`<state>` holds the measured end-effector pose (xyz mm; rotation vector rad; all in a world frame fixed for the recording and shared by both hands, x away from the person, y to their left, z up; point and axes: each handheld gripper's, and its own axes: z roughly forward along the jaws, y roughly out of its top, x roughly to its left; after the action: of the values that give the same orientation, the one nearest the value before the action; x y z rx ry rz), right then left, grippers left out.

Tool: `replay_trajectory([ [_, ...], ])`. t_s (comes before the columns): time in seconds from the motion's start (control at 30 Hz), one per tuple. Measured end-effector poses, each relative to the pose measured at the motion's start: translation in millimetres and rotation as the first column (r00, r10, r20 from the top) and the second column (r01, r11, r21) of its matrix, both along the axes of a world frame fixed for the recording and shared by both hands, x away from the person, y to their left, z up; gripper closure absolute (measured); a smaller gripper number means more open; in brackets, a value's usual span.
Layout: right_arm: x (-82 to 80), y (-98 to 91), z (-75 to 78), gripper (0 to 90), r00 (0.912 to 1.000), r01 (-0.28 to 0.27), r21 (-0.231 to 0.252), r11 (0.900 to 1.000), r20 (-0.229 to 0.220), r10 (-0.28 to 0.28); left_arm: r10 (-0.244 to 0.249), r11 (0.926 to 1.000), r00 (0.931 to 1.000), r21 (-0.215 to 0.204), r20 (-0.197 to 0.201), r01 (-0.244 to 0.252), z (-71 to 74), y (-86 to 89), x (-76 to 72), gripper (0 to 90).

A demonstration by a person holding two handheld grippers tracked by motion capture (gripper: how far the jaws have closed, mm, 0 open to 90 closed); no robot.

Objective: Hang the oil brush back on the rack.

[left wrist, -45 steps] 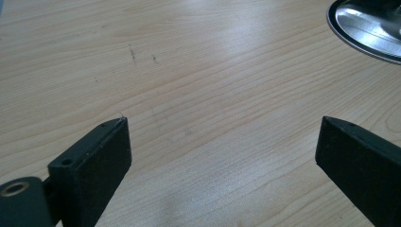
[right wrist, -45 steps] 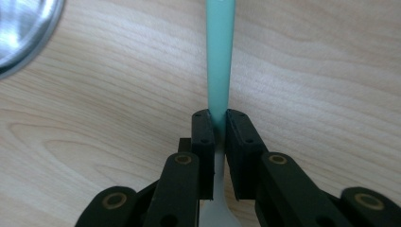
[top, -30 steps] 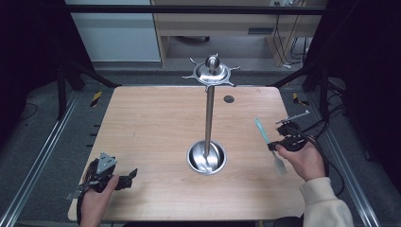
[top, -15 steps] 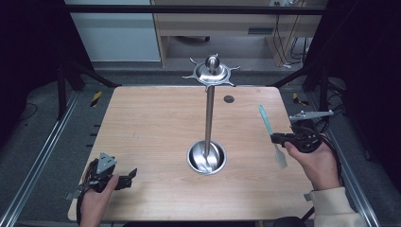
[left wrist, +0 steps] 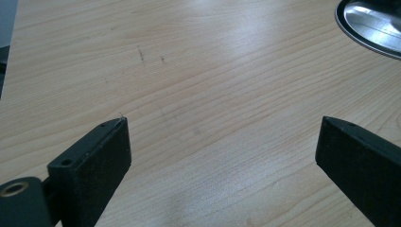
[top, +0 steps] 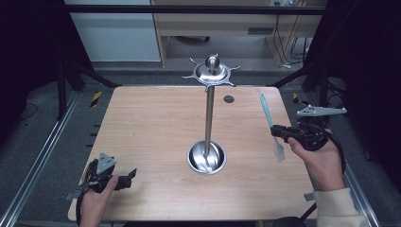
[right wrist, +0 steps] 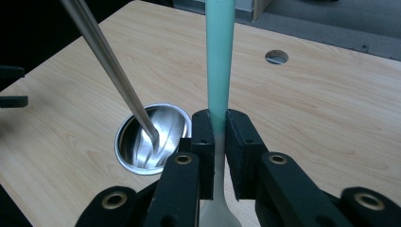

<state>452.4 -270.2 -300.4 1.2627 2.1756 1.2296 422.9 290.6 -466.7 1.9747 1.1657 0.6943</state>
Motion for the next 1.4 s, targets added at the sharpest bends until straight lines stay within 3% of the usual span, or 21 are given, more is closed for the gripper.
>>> replay_trajectory([
  [0.73, -9.8, 3.7, 16.8, 82.3, 0.9969, -0.031, 0.051, 0.9982, 0.074, 0.027, 0.002, 1.0, 1.0, -0.001, 0.0, -0.002, -0.1, 0.1, 0.0, 3.8],
  [1.4, -22.2, 20.1, 32.4, 82.3, 0.9803, -0.098, 0.102, 0.99, 0.181, 0.078, 0.008, 1.0, 1.0, -0.001, -0.001, -0.008, -0.4, 0.7, -0.2, 3.8],
])
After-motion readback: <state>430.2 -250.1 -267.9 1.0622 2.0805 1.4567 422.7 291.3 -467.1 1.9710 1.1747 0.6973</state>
